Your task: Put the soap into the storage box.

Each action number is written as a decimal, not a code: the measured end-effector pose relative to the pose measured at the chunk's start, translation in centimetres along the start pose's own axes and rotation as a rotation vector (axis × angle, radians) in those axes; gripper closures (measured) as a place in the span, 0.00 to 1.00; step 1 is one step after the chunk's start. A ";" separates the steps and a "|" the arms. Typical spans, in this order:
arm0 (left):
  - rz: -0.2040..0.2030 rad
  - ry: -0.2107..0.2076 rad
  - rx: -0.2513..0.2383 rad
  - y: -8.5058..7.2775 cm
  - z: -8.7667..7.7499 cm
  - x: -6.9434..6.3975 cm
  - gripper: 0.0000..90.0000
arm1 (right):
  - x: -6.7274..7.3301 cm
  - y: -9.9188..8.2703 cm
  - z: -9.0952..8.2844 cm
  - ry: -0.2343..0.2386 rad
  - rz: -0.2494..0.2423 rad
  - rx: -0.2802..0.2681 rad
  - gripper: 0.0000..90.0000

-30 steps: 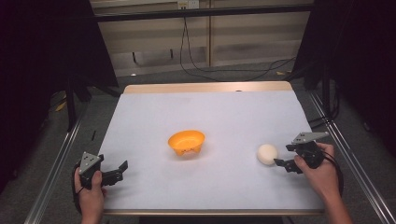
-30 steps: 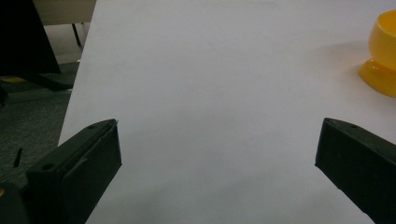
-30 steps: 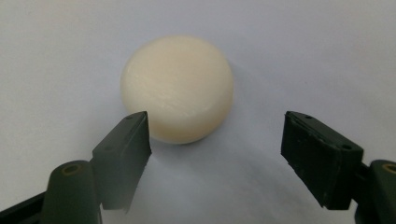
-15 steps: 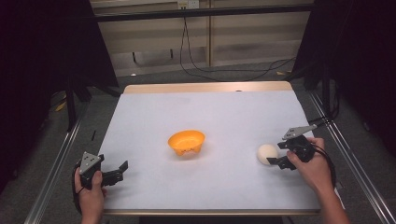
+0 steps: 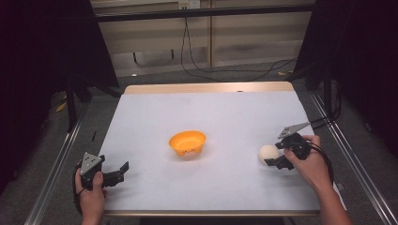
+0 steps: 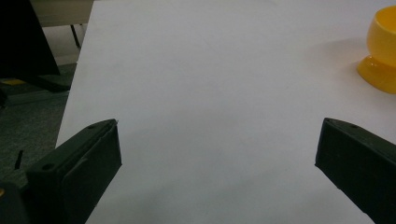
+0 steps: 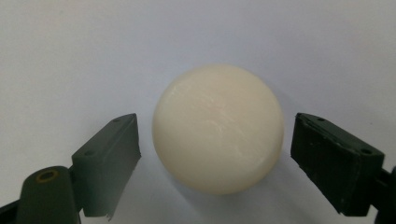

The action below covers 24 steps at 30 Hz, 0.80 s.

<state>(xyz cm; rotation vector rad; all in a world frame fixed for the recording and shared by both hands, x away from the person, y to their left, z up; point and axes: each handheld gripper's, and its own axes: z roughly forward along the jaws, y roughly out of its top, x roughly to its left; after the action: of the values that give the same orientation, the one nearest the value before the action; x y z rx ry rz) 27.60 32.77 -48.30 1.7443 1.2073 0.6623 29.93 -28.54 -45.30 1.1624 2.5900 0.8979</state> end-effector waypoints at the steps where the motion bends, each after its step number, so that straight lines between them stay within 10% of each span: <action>1: 0.000 0.001 0.000 0.0 0.0 0.0 0.00 | 0.0 0.0 0.1 0.001 0.008 0.013 0.17; 24: 0.011 -0.004 0.009 0.0 0.0 0.0 0.00 | 0.0 1.1 1.8 -0.002 -0.033 0.147 0.26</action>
<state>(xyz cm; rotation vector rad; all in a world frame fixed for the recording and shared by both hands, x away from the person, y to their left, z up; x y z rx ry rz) 27.61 32.80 -48.28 1.7603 1.2003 0.6610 31.33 -27.13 -46.07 1.1507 2.7042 0.7092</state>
